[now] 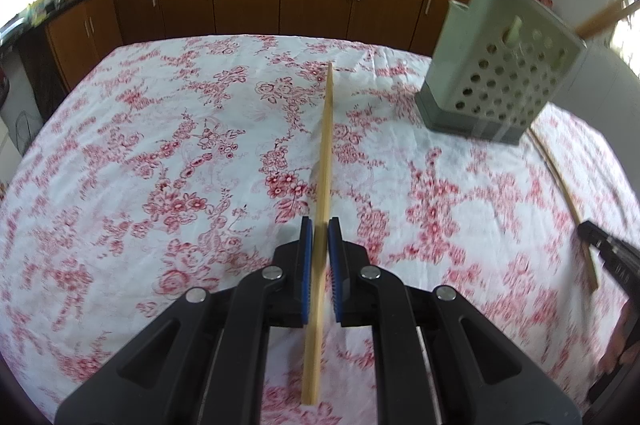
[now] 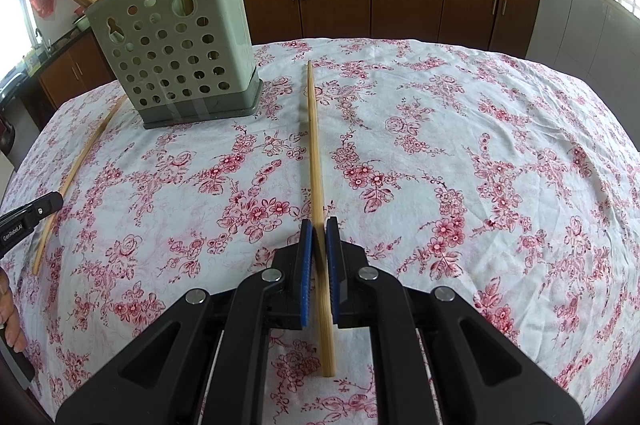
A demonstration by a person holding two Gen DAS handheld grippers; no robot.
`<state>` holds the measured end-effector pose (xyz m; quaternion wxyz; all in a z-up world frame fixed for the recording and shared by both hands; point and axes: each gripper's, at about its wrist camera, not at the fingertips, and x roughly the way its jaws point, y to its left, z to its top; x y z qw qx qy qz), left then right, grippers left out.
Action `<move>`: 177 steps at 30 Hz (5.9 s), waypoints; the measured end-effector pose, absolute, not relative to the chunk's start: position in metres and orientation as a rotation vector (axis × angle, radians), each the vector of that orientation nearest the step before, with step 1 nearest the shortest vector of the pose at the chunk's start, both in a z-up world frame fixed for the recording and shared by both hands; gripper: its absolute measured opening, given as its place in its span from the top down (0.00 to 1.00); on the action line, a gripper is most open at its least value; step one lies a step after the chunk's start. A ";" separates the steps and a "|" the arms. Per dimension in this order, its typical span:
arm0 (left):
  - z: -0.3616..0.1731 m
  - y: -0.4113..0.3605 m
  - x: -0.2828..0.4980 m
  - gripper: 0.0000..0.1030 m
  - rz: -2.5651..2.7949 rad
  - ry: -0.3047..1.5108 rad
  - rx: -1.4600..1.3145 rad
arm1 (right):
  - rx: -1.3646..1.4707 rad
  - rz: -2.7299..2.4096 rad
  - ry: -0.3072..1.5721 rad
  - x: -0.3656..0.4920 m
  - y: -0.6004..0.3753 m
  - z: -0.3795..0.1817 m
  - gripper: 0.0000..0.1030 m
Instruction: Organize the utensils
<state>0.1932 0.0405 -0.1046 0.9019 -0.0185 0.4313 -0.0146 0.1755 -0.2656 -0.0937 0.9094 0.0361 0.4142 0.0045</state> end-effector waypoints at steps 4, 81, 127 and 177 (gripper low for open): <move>-0.107 0.039 0.181 0.91 -0.031 0.893 0.012 | 0.091 0.022 0.854 0.171 -0.268 -0.095 0.92; 0.127 -0.007 0.170 0.33 -0.189 0.226 -0.093 | 0.136 0.067 0.094 0.138 -0.275 0.130 0.26; -0.005 0.007 0.016 0.04 -0.042 0.411 0.031 | 0.050 -0.009 0.375 0.011 -0.243 0.005 0.02; -0.005 0.007 0.018 0.04 -0.046 0.415 0.028 | 0.049 -0.004 0.376 0.011 -0.246 0.006 0.02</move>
